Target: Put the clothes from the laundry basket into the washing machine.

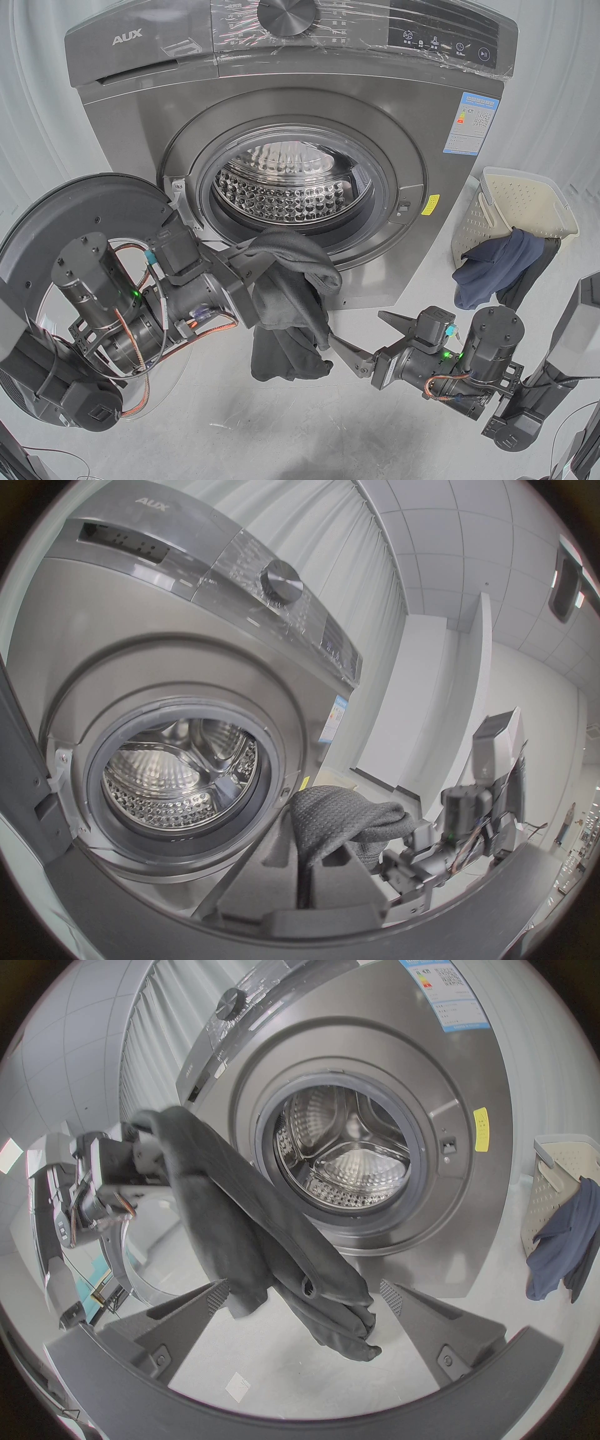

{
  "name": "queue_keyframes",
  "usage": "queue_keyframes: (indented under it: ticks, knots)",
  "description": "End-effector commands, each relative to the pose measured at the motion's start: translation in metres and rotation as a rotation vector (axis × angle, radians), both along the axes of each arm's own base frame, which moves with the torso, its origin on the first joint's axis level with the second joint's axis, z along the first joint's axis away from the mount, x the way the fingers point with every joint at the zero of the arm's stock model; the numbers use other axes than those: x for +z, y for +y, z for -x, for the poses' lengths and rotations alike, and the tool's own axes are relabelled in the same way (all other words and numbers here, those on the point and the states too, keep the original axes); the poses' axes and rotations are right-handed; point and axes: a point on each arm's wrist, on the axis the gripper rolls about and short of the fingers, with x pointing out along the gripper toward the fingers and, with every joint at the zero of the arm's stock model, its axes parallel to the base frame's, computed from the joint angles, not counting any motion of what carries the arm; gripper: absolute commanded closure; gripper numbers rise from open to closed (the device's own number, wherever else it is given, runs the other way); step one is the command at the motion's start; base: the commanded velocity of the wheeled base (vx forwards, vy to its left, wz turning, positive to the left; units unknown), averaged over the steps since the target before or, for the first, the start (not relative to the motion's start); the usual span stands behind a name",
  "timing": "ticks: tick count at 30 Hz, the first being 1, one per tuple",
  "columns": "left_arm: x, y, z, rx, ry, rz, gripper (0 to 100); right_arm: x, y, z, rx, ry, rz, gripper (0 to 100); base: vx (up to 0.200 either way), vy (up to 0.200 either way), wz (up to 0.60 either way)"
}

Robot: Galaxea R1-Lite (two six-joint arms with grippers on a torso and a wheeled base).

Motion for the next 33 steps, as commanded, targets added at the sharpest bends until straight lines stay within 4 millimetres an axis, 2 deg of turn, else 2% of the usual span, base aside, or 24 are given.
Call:
queue_keyframes:
  ticks: [1,7,13,21,32,33]
  knots:
    - [0.015,0.007,0.009,-0.024,-0.032,0.038,100,-0.014,-0.005,-0.01,-0.034,0.035,0.033,0,0.0,0.0,0.0]
    - [0.023,0.011,0.016,-0.053,-0.026,0.068,100,-0.03,-0.01,-0.021,-0.068,0.056,0.064,0,0.0,0.0,0.0]
    - [0.022,0.011,0.016,-0.054,-0.025,0.066,100,-0.049,-0.002,-0.031,-0.063,0.066,0.104,0,0.0,0.0,0.0]
    - [0.022,0.009,0.016,-0.063,-0.018,0.07,100,-0.058,0.009,-0.038,-0.043,0.068,0.107,0,0.0,0.0,0.0]
    - [0.022,0.009,0.018,-0.067,-0.013,0.074,100,-0.069,0.029,-0.07,-0.058,0.018,0.069,0,0.0,0.0,0.0]
    - [0.022,0.009,0.018,-0.067,-0.013,0.074,100,-0.07,0.031,-0.079,-0.067,-0.002,0.065,0,0.0,0.0,0.0]
